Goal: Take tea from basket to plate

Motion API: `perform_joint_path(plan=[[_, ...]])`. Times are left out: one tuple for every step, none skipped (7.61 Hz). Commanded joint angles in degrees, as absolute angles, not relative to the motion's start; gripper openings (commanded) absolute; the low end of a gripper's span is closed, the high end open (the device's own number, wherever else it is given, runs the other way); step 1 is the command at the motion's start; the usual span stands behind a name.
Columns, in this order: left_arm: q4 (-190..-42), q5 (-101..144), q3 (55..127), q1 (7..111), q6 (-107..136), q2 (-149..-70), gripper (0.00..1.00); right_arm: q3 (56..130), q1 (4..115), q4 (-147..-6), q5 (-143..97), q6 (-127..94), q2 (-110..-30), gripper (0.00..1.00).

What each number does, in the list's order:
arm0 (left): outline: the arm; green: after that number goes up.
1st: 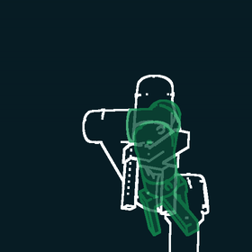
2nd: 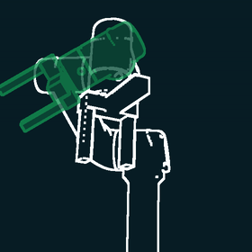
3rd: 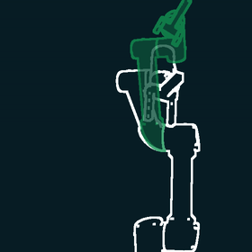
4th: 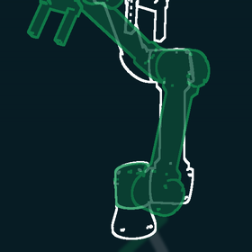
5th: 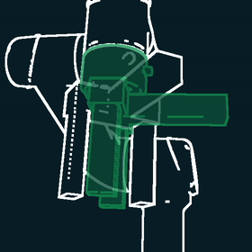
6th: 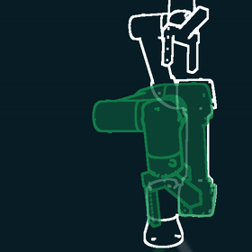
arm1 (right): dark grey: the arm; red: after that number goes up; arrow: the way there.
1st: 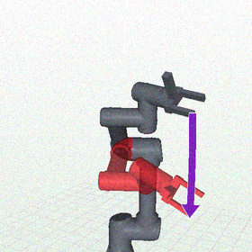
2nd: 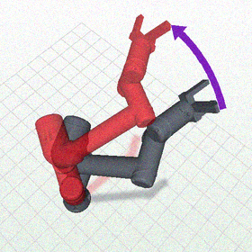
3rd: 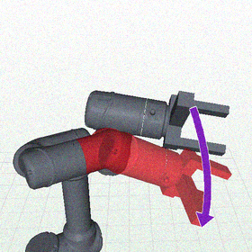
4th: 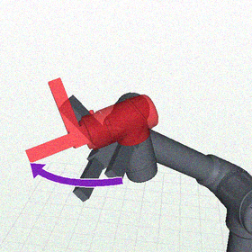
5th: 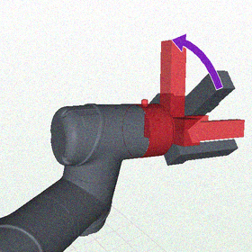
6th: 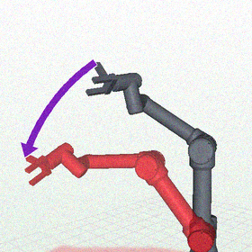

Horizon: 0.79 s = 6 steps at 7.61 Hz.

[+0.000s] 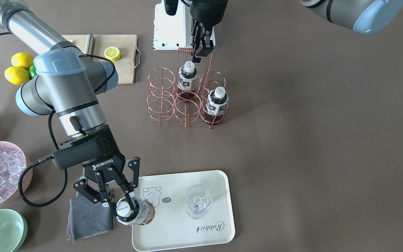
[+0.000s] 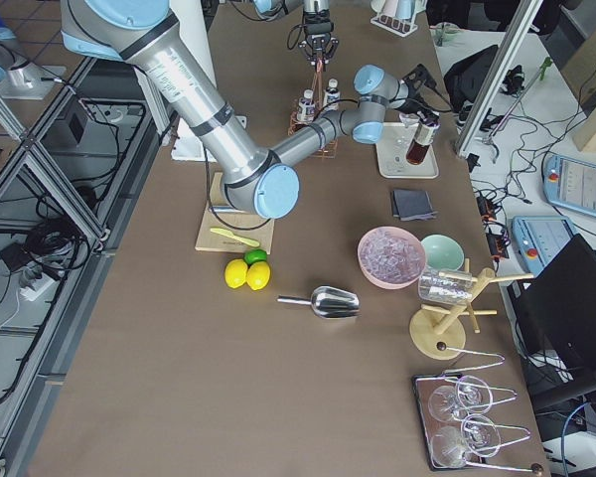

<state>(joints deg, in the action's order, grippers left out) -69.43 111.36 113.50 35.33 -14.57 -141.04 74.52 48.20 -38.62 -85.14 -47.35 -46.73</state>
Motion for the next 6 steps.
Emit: perform_joint_path(plan=[[-69.43,111.36,113.55,35.33,-14.59,-140.98,0.00,71.64,45.35,-36.83,-80.69,-47.72,-45.97,0.00],[-69.43,111.36,113.47,35.42,-14.59,-140.89,0.00,71.02,45.18,-36.83,-80.51,-47.72,-45.71,0.00],[-69.43,111.36,113.55,35.42,-14.59,-140.89,0.00,70.49,44.57,-36.74,-80.07,-47.72,-45.44,0.00],[-69.43,111.36,113.55,35.42,-14.59,-140.98,0.00,70.31,43.78,-36.74,-78.68,-47.72,-45.35,0.00],[-69.43,111.36,113.55,35.42,-14.59,-140.98,0.00,70.23,43.51,-36.74,-78.49,-47.64,-45.35,0.00],[-69.43,111.36,113.55,35.42,-14.50,-141.06,0.00,70.22,43.24,-36.74,-78.31,-47.64,-45.35,0.00]])
